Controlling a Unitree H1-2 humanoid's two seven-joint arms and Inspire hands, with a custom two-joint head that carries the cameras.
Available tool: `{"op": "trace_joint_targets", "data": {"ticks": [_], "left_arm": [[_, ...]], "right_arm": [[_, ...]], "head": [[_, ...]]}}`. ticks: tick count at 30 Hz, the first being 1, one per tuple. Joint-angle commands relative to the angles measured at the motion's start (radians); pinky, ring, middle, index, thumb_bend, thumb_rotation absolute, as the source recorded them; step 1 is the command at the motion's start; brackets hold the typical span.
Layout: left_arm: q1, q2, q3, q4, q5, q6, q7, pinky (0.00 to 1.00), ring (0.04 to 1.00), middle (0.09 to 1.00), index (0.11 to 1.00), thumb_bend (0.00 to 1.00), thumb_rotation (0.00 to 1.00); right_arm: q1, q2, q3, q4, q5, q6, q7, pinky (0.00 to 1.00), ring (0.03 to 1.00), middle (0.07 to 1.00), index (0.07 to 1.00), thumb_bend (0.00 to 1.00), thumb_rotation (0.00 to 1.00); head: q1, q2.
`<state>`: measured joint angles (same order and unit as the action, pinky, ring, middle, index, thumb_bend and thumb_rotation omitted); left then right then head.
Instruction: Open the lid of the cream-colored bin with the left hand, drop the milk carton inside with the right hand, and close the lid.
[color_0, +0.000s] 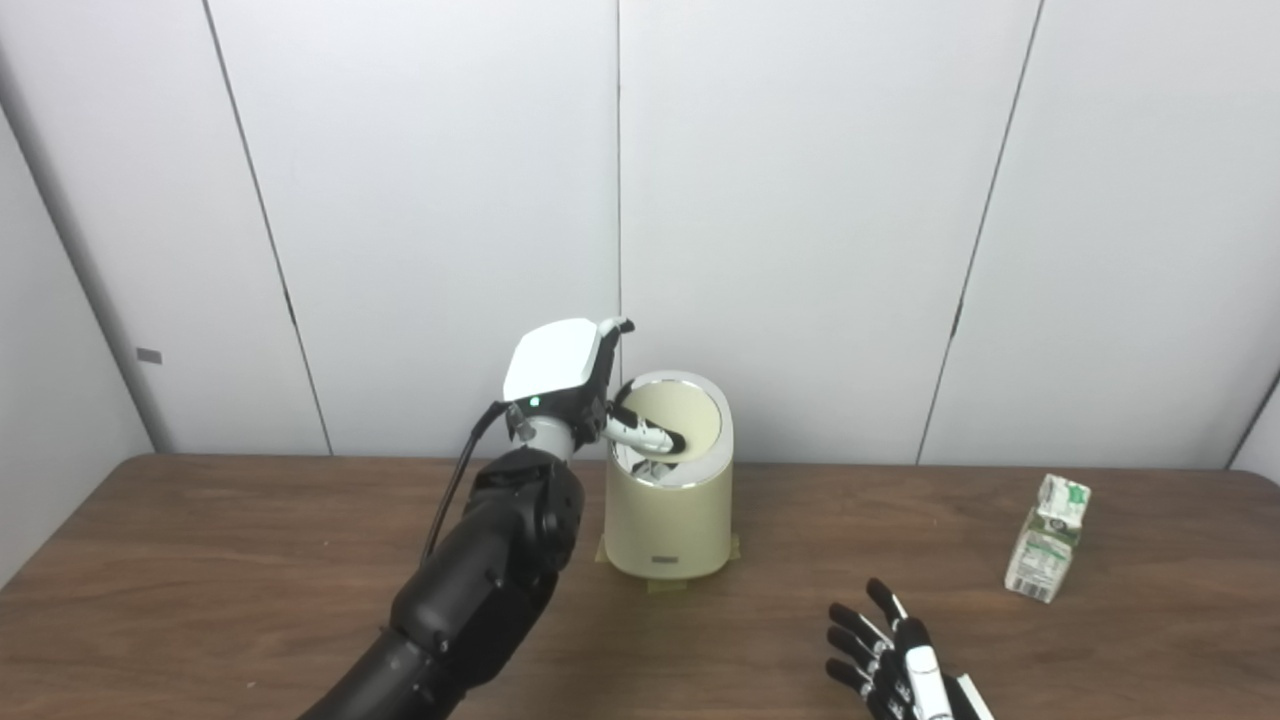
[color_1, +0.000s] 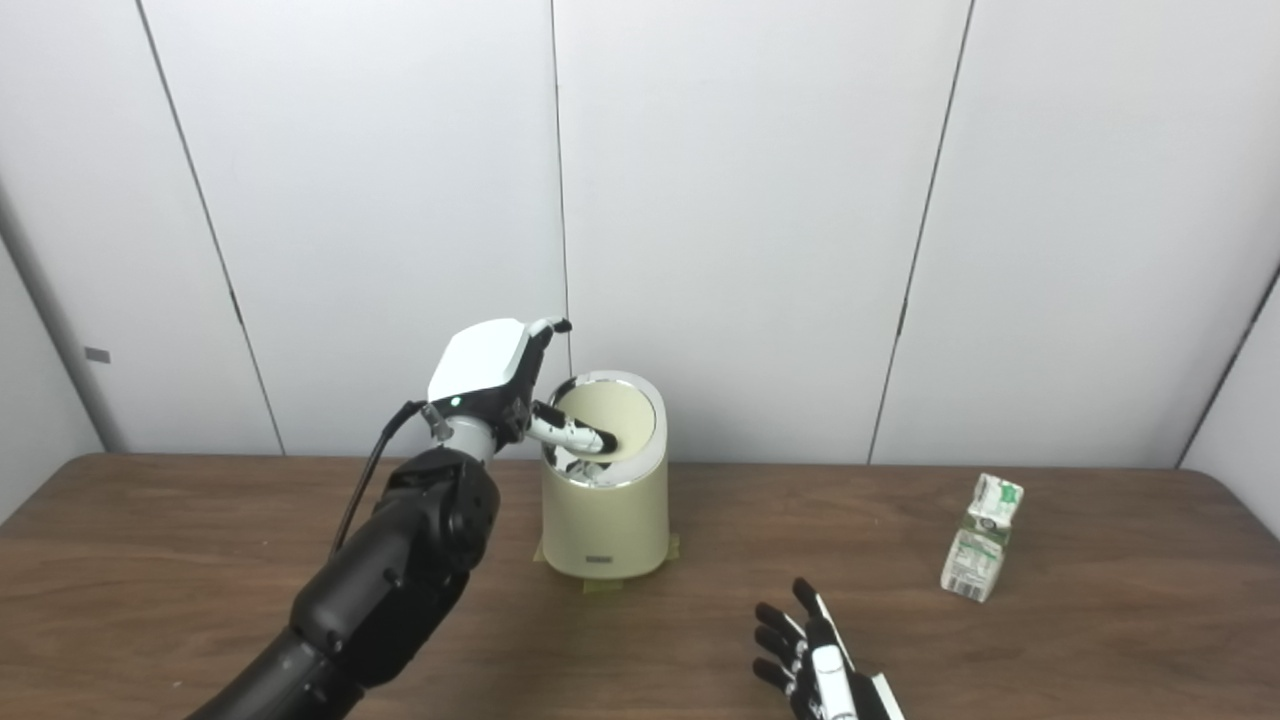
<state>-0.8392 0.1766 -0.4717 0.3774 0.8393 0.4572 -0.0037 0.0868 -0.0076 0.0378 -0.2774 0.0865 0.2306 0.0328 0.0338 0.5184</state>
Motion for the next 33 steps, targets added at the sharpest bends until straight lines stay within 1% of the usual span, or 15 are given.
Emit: {"op": "trace_joint_targets", "data": {"ticks": [1, 3, 6, 7, 9, 10, 12, 14, 15, 19, 22, 24, 26, 31, 33], "left_arm": [[-0.039, 0.012, 0.003, -0.016, 0.025, 0.006, -0.011, 0.75, 0.819, 0.878, 0.875, 1.0, 0.0], [-0.036, -0.008, 0.053, -0.031, -0.019, 0.005, -0.002, 0.76, 0.822, 0.872, 0.866, 0.98, 0.0], [-0.031, -0.044, 0.147, -0.068, -0.105, 0.008, 0.001, 0.66, 0.78, 0.843, 0.847, 0.89, 0.06], [-0.022, -0.061, 0.196, -0.098, -0.159, 0.007, -0.001, 0.65, 0.776, 0.838, 0.843, 0.88, 0.08], [0.002, -0.098, 0.293, -0.164, -0.265, 0.009, -0.014, 0.58, 0.723, 0.777, 0.816, 0.73, 0.13], [0.024, -0.131, 0.353, -0.211, -0.322, 0.011, -0.015, 0.56, 0.706, 0.763, 0.812, 0.7, 0.13], [0.086, -0.189, 0.435, -0.315, -0.399, 0.012, -0.016, 0.6, 0.702, 0.731, 0.778, 0.54, 0.15], [0.159, -0.248, 0.499, -0.414, -0.439, 0.012, -0.027, 0.63, 0.699, 0.719, 0.764, 0.47, 0.24], [0.177, -0.264, 0.515, -0.438, -0.442, 0.012, -0.034, 0.64, 0.701, 0.72, 0.758, 0.44, 0.31], [0.272, -0.287, 0.553, -0.537, -0.451, 0.013, -0.085, 0.65, 0.72, 0.745, 0.775, 0.38, 0.47], [0.341, -0.276, 0.569, -0.601, -0.464, 0.012, -0.115, 0.66, 0.728, 0.757, 0.781, 0.34, 0.69], [0.381, -0.259, 0.564, -0.636, -0.462, 0.012, -0.125, 0.68, 0.74, 0.769, 0.789, 0.32, 0.79], [0.419, -0.244, 0.563, -0.667, -0.463, 0.012, -0.135, 0.69, 0.75, 0.781, 0.804, 0.33, 0.86], [0.511, -0.214, 0.545, -0.732, -0.478, 0.012, -0.133, 0.72, 0.779, 0.797, 0.818, 0.35, 0.94], [0.55, -0.198, 0.522, -0.758, -0.479, 0.004, -0.128, 0.76, 0.767, 0.802, 0.816, 0.34, 0.98]], "right_arm": [[-0.01, 0.019, -0.007, -0.042, 0.02, -0.009, 0.0, 0.84, 0.887, 0.879, 0.974, 0.67, 1.0], [-0.012, 0.019, -0.009, -0.041, 0.024, -0.013, -0.001, 0.83, 0.884, 0.875, 0.97, 0.66, 1.0], [-0.015, 0.018, -0.011, -0.037, 0.024, -0.016, -0.002, 0.81, 0.878, 0.868, 0.968, 0.64, 1.0], [-0.016, 0.02, -0.012, -0.037, 0.023, -0.014, -0.004, 0.81, 0.877, 0.866, 0.967, 0.64, 1.0], [-0.019, 0.024, -0.017, -0.038, 0.029, -0.008, -0.007, 0.8, 0.874, 0.865, 0.96, 0.63, 0.99], [-0.021, 0.026, -0.02, -0.039, 0.032, -0.004, -0.008, 0.8, 0.873, 0.865, 0.958, 0.63, 0.98], [-0.024, 0.034, -0.025, -0.046, 0.034, 0.011, -0.015, 0.79, 0.862, 0.854, 0.933, 0.63, 0.96], [-0.029, 0.037, -0.029, -0.05, 0.039, 0.019, -0.016, 0.79, 0.856, 0.848, 0.921, 0.62, 0.94], [-0.031, 0.038, -0.03, -0.051, 0.041, 0.022, -0.015, 0.79, 0.856, 0.847, 0.917, 0.61, 0.93], [-0.038, 0.039, -0.024, -0.065, 0.02, 0.036, -0.023, 0.77, 0.847, 0.842, 0.907, 0.6, 0.92], [-0.043, 0.037, -0.021, -0.076, 0.016, 0.046, -0.025, 0.76, 0.839, 0.839, 0.899, 0.61, 0.88], [-0.046, 0.035, -0.021, -0.085, 0.017, 0.054, -0.024, 0.75, 0.84, 0.841, 0.891, 0.61, 0.84], [-0.047, 0.031, -0.021, -0.094, 0.015, 0.057, -0.023, 0.75, 0.837, 0.839, 0.882, 0.59, 0.79], [-0.05, 0.02, -0.029, -0.107, -0.013, 0.037, -0.035, 0.72, 0.808, 0.842, 0.871, 0.57, 0.56], [-0.053, 0.013, -0.036, -0.111, -0.038, 0.032, -0.046, 0.7, 0.802, 0.833, 0.866, 0.6, 0.48]], "head": [[0.001, 0.001], [-0.002, 0.004], [-0.003, 0.007], [-0.004, 0.008], [-0.007, 0.009], [-0.007, 0.017], [-0.009, 0.026], [-0.012, 0.039], [-0.012, 0.039], [-0.025, 0.05], [-0.033, 0.057], [-0.038, 0.061], [-0.046, 0.066], [-0.06, 0.077], [-0.063, 0.079]]}}
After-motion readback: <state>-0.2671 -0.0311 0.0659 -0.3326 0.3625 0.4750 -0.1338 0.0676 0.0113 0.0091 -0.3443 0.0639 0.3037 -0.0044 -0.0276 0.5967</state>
